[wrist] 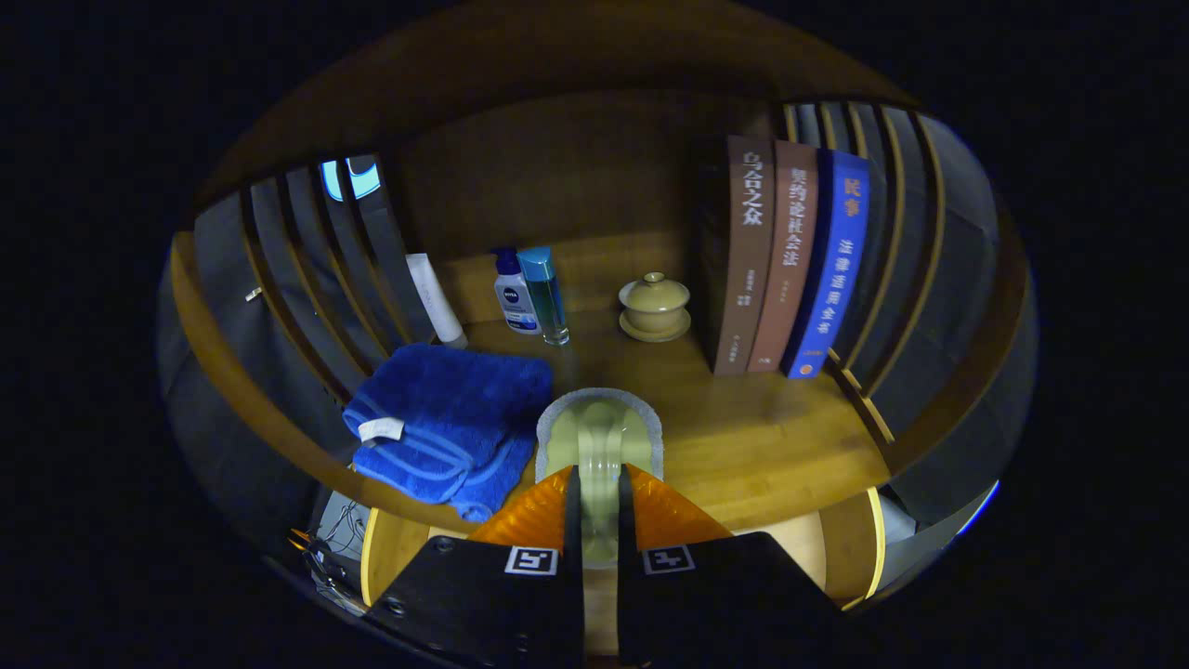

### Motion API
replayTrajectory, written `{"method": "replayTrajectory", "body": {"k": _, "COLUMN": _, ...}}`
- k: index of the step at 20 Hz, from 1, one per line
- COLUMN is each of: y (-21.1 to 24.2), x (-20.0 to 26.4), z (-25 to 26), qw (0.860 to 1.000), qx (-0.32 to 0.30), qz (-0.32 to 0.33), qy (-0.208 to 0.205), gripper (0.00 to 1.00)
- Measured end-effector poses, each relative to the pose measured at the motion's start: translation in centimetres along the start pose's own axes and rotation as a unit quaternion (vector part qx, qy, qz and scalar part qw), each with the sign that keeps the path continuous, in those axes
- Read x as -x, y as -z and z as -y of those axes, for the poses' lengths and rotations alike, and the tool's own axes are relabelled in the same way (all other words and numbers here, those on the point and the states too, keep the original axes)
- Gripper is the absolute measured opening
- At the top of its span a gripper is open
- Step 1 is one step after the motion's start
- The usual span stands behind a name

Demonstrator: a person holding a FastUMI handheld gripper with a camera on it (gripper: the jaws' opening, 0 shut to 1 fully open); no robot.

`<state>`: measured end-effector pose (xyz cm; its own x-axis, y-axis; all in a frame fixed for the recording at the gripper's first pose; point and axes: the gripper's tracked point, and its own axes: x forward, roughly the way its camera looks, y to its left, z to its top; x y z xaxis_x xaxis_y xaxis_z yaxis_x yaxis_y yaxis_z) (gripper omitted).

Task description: Pull open the drawer, take out the items inside it, and place them on the countertop above the cabinet.

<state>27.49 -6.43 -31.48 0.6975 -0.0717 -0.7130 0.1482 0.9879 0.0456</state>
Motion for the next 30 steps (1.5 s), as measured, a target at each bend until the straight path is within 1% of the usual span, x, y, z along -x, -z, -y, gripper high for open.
{"method": "replayTrajectory", "body": {"k": 3, "y": -0.4, "x": -3.4, "z": -0.4, "qw": 1.000, "qx": 0.013, "qz": -0.020, "qy": 0.006, "gripper": 0.18}}
{"method": "replayTrajectory", "body": {"k": 5, "y": -0.3, "x": -4.7, "z": -0.3, "qw": 0.999, "qx": 0.011, "qz": -0.035, "qy": 0.011, "gripper": 0.18}}
{"method": "replayTrajectory", "body": {"k": 7, "y": -0.6, "x": -5.5, "z": 0.1, "qw": 0.999, "qx": 0.006, "qz": -0.033, "qy": 0.016, "gripper": 0.18}}
{"method": "replayTrajectory", "body": {"k": 9, "y": -0.9, "x": -5.8, "z": 0.0, "qw": 1.000, "qx": 0.000, "qz": -0.028, "qy": 0.009, "gripper": 0.26}}
{"method": "replayTrajectory", "body": {"k": 10, "y": -1.2, "x": -5.7, "z": 0.0, "qw": 1.000, "qx": -0.001, "qz": -0.026, "qy": 0.006, "gripper": 0.36}}
{"method": "replayTrajectory", "body": {"k": 14, "y": -1.5, "x": -4.9, "z": 0.0, "qw": 1.000, "qx": -0.001, "qz": -0.012, "qy": 0.002, "gripper": 0.98}}
{"method": "replayTrajectory", "body": {"k": 16, "y": -1.4, "x": -3.8, "z": -0.1, "qw": 1.000, "qx": -0.002, "qz": 0.002, "qy": -0.004, "gripper": 0.97}}
{"method": "replayTrajectory", "body": {"k": 18, "y": -1.2, "x": -2.1, "z": -0.4, "qw": 1.000, "qx": -0.005, "qz": 0.017, "qy": -0.012, "gripper": 1.00}}
{"method": "replayTrajectory", "body": {"k": 20, "y": -0.5, "x": 0.1, "z": -0.7, "qw": 0.999, "qx": -0.010, "qz": 0.033, "qy": -0.020, "gripper": 1.00}}
{"method": "replayTrajectory", "body": {"k": 24, "y": 1.2, "x": 6.8, "z": -1.4, "qw": 0.995, "qx": -0.012, "qz": 0.094, "qy": -0.040, "gripper": 1.00}}
{"method": "replayTrajectory", "body": {"k": 26, "y": 2.1, "x": 10.9, "z": -2.2, "qw": 0.988, "qx": -0.015, "qz": 0.139, "qy": -0.057, "gripper": 1.00}}
{"method": "replayTrajectory", "body": {"k": 30, "y": 5.7, "x": 17.9, "z": -1.8, "qw": 0.975, "qx": 0.009, "qz": 0.217, "qy": -0.046, "gripper": 0.99}}
